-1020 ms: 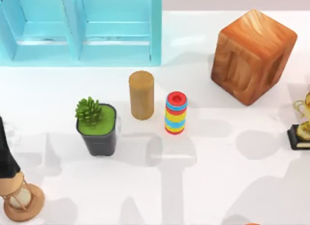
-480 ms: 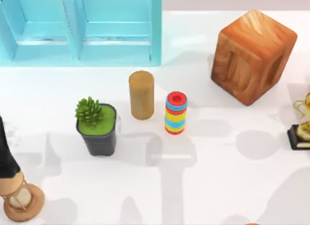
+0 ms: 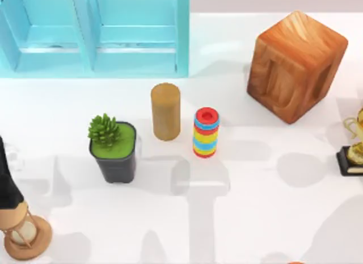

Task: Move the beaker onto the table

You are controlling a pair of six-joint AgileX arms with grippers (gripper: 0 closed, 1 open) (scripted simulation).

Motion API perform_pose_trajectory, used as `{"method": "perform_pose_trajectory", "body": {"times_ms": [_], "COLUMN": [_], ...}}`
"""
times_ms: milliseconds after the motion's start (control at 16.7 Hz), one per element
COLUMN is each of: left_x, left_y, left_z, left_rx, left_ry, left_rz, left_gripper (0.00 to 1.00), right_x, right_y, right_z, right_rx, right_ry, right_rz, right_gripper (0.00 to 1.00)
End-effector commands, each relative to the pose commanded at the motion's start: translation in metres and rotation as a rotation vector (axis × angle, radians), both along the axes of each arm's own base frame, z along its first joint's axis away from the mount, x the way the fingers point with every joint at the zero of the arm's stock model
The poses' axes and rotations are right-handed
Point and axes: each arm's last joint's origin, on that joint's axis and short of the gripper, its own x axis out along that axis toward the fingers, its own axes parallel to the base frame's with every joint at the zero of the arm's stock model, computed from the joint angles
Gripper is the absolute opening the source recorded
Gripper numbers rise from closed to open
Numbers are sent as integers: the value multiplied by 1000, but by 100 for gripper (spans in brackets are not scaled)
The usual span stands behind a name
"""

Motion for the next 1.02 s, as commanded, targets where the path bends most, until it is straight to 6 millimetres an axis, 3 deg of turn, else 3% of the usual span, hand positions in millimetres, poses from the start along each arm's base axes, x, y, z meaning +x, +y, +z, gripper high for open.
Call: {"method": "perform_pose_trajectory", "body": {"times_ms": [540, 1020], "left_x": [0, 0], "left_y": [0, 0], "left_z": [0, 0], "left_rx": [0, 0], "left_ry": [0, 0], "left_rz": [0, 0], "left_gripper": [100, 100], "right_x": [0, 0], "right_y": [0, 0], "right_z": [0, 0], "right_rx": [0, 0], "right_ry": [0, 0], "right_rz": [0, 0], "right_gripper": [2, 0]}}
